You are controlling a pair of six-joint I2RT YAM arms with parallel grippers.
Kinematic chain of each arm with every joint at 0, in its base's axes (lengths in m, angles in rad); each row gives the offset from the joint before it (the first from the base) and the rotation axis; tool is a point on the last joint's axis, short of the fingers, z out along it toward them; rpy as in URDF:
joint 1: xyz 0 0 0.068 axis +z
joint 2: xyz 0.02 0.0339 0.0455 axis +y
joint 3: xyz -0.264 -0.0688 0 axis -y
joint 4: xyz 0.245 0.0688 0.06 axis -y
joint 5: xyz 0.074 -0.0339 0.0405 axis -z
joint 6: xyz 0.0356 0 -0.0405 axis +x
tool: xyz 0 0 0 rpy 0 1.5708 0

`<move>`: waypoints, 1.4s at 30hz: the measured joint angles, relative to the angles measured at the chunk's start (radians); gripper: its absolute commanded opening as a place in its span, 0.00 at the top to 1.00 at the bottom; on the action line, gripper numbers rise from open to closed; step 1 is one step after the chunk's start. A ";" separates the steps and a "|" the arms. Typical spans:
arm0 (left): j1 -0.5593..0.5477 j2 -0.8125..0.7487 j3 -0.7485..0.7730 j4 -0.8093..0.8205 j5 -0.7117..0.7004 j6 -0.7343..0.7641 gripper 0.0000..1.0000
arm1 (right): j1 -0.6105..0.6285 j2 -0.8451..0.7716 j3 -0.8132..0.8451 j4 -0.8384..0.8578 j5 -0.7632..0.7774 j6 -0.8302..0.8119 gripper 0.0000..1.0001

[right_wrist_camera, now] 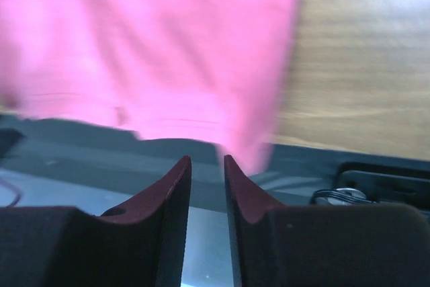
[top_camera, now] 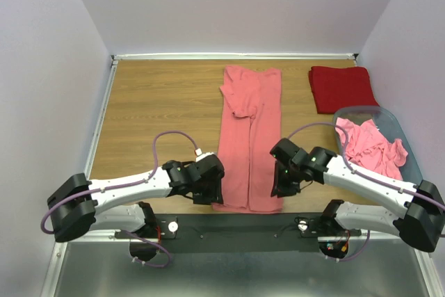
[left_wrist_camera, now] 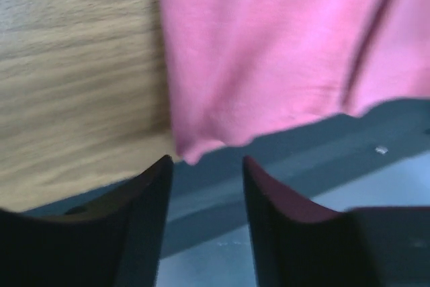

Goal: Fold and stack the t-shirts
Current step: Fold the tshirt

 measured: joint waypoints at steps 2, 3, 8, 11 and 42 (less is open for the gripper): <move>0.008 -0.043 0.025 -0.023 -0.003 -0.007 0.32 | -0.016 0.000 0.064 -0.005 0.005 -0.031 0.65; 0.016 -0.064 0.056 -0.032 -0.009 -0.010 0.29 | -0.037 0.012 0.091 -0.004 0.011 -0.054 0.65; 0.134 -0.059 0.195 -0.015 -0.029 0.040 0.30 | -0.187 0.116 0.238 0.011 0.048 -0.195 0.62; 0.299 0.001 0.277 0.060 -0.014 0.116 0.30 | -0.271 0.147 0.277 0.029 0.058 -0.259 0.58; 0.544 0.880 0.912 0.283 0.024 0.254 0.52 | -0.284 -0.092 -0.183 0.156 -0.116 -0.224 0.48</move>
